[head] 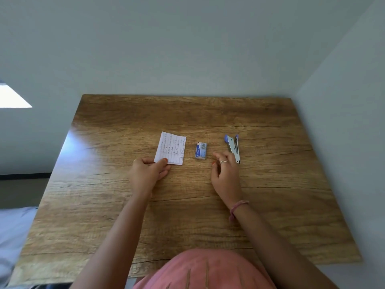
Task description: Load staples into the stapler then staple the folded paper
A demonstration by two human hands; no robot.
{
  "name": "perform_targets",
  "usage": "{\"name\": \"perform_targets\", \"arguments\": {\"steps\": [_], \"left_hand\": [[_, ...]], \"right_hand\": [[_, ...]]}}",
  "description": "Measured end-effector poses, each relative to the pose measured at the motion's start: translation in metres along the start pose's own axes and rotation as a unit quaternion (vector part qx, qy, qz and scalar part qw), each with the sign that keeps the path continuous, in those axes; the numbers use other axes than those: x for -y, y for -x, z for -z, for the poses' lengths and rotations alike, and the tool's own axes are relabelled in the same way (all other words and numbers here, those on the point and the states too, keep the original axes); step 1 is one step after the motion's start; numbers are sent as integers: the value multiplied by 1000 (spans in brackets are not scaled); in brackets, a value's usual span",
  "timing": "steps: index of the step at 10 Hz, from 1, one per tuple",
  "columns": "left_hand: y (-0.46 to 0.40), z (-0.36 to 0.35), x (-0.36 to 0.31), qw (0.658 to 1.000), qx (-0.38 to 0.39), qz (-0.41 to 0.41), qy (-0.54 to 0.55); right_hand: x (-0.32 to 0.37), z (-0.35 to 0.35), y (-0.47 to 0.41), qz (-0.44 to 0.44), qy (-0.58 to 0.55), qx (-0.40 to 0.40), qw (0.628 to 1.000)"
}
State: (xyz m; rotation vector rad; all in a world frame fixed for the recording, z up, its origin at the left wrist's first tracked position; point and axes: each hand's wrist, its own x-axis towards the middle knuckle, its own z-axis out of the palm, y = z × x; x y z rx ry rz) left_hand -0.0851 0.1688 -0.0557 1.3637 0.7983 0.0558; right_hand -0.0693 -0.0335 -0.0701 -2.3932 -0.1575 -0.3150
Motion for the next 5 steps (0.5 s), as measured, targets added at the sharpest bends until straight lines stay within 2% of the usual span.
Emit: {"name": "perform_targets", "arguments": {"steps": [3, 4, 5], "left_hand": [[3, 2, 6, 1000, 10, -19, -18], [10, -1, 7, 989, -1, -106, -103], [18, -14, -8, 959, 8, -227, -172]], "right_hand": [[-1, 0, 1, -6, 9, 11, 1000], [-2, 1, -1, -22, -14, 24, 999], [3, 5, -9, -58, -57, 31, 996]]}}
